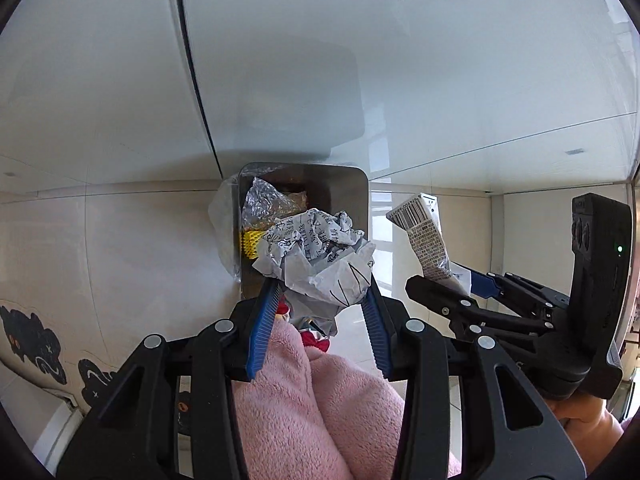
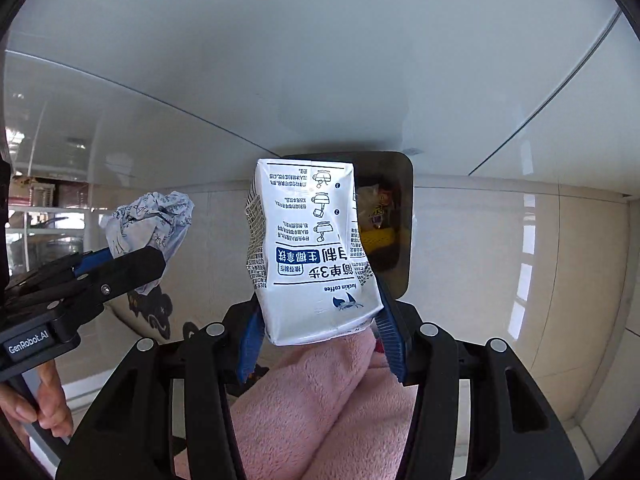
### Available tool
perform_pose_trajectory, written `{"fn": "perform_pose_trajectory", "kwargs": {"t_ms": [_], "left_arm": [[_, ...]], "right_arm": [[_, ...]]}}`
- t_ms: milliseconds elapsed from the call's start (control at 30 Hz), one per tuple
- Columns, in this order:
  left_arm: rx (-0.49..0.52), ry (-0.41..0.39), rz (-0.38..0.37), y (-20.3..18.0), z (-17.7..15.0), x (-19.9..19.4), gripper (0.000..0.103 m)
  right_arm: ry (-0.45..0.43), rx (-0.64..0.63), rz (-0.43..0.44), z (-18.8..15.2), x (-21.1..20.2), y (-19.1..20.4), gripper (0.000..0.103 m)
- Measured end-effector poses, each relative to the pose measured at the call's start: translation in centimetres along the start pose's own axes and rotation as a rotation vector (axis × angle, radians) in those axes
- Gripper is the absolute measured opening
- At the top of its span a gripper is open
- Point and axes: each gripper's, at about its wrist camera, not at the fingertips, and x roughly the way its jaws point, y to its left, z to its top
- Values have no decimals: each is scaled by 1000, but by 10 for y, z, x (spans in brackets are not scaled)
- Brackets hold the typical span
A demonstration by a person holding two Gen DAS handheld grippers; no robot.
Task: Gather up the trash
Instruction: 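Open the left tool over the bin while the right tool releases the pouch, then raise both tools back up to the remaining trash on the counter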
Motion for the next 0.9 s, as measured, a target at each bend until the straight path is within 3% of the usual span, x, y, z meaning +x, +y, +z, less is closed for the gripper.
{"fn": "perform_pose_trajectory", "kwargs": {"t_ms": [233, 667, 733, 833, 900], "left_arm": [[-8, 32, -33, 9, 18, 34, 40], [33, 79, -44, 5, 30, 52, 43], [43, 81, -43, 2, 31, 52, 46], [45, 78, -40, 1, 32, 49, 52], [44, 76, -36, 1, 33, 45, 62]], "right_arm": [[23, 10, 3, 8, 35, -5, 52], [12, -35, 1, 25, 50, 4, 53], [10, -23, 6, 26, 50, 4, 55], [1, -17, 7, 25, 46, 2, 66], [-2, -20, 2, 26, 43, 2, 70]]}}
